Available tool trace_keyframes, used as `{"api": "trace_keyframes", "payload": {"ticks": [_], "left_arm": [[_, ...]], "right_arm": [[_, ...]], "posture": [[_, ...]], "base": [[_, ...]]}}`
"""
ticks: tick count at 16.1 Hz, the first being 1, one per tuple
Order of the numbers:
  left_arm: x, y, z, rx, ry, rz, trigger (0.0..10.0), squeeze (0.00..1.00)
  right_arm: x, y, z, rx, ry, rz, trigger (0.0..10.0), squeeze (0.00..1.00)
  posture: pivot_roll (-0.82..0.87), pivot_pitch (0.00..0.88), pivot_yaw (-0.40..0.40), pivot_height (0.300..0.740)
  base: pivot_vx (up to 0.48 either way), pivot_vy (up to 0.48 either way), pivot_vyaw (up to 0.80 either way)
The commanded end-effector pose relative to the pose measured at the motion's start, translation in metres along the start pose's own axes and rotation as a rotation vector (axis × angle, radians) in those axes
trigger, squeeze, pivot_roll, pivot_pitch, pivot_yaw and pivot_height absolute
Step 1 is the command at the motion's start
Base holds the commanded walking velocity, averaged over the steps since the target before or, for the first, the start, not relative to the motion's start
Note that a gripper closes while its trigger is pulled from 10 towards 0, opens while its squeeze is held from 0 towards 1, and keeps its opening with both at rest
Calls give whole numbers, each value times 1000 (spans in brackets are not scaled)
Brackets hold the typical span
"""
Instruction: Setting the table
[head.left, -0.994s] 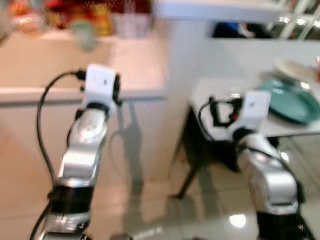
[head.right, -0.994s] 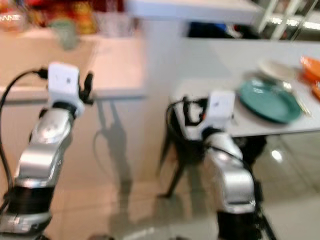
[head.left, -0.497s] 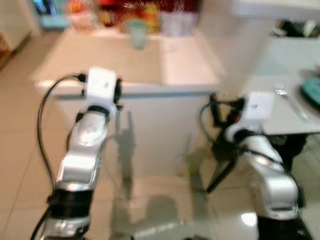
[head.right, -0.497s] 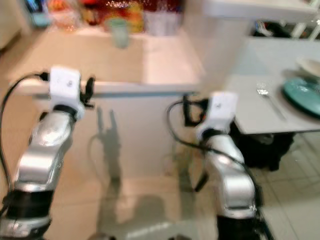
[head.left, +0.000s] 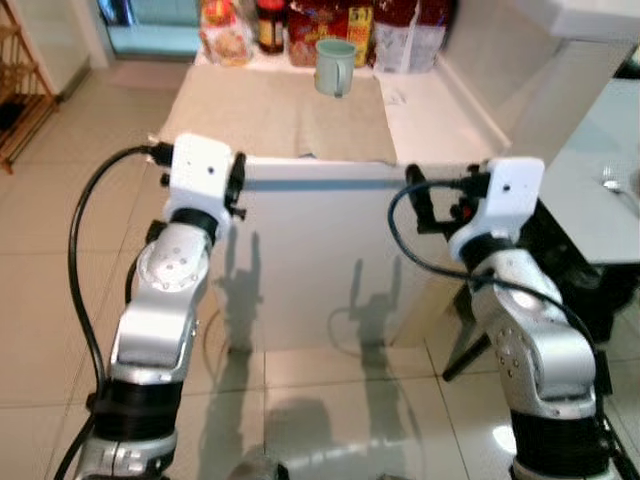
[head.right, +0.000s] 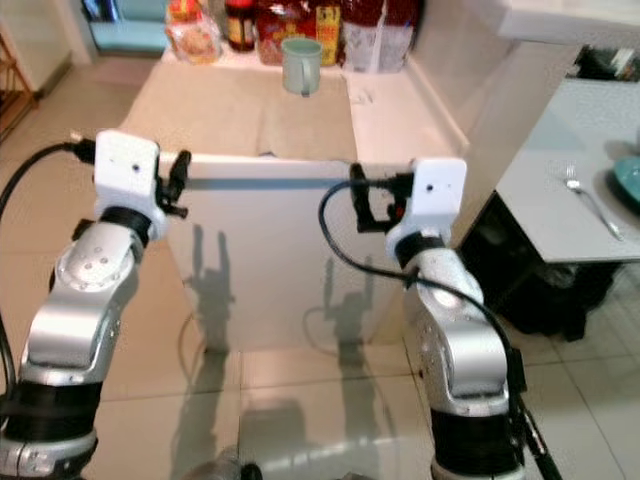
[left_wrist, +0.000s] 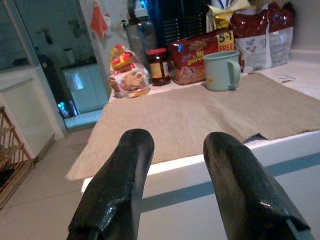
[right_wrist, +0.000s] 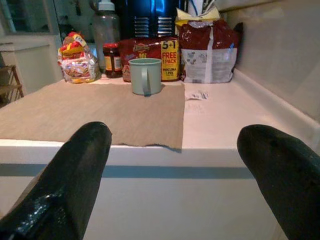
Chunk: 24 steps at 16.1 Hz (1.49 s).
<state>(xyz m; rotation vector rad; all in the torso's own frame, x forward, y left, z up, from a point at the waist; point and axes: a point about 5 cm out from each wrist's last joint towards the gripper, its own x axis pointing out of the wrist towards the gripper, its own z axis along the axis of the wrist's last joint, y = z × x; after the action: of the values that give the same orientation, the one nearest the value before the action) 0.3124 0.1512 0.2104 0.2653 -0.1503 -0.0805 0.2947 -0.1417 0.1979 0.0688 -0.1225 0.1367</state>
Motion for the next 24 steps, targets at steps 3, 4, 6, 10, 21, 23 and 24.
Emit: {"api": "trace_keyframes", "payload": {"ticks": [3, 4, 6, 10, 21, 23, 24], "left_arm": [[1, -4, 6, 21, -25, -43, 10000, 0], [1, -4, 6, 22, -25, -44, 10000, 0], [2, -5, 6, 20, -25, -50, 10000, 0], [3, -5, 6, 32, -28, -58, 10000, 0], [1, -10, 4, 43, -28, -109, 10000, 0], [-3, -19, 5, -3, -33, -182, 10000, 0], [-5, -24, 8, -21, -58, -235, 10000, 0]], "right_arm": [[3, -8, 7, -11, -21, -33, 10000, 0], [3, -9, 7, -12, -22, -34, 10000, 0], [3, -13, 8, 4, -27, -56, 10000, 0], [4, -14, 11, 7, -47, -58, 10000, 0], [7, -19, 9, -24, -33, -85, 10000, 0], [8, -20, 3, -13, 7, -96, 10000, 0], [9, -21, 1, 4, 23, -96, 10000, 0]], "posture": [[58, 46, -53, 740], [58, 46, -53, 740], [59, 44, -54, 740], [60, 34, -56, 740], [69, 11, -58, 740], [68, 8, -61, 740], [68, 8, -61, 740]], "base": [[456, 0, 706], [454, 0, 519], [456, 0, 0], [459, 0, 0], [477, 0, 0], [0, 0, 0], [0, 0, 0]]}}
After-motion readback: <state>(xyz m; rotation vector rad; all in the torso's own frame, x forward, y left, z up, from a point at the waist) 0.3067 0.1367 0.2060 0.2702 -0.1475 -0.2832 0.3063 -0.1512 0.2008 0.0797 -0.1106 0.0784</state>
